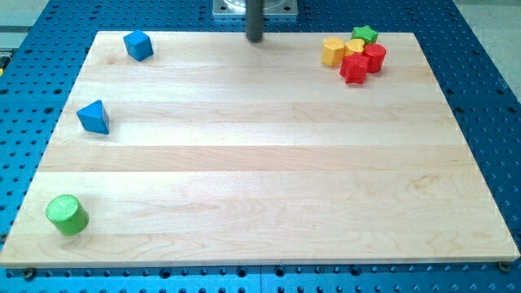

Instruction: Place the green circle at the bottom right corner of the board

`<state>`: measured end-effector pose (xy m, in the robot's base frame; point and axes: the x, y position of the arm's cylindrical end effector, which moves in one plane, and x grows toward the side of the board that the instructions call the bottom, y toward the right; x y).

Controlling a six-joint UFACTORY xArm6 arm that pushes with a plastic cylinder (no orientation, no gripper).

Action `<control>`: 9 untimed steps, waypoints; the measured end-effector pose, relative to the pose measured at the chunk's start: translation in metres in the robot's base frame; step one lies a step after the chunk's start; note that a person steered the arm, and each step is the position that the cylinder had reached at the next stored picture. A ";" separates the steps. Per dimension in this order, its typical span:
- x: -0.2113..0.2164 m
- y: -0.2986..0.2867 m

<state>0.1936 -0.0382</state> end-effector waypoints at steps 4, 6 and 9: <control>0.072 -0.207; 0.124 -0.254; 0.261 -0.265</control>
<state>0.4548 -0.3031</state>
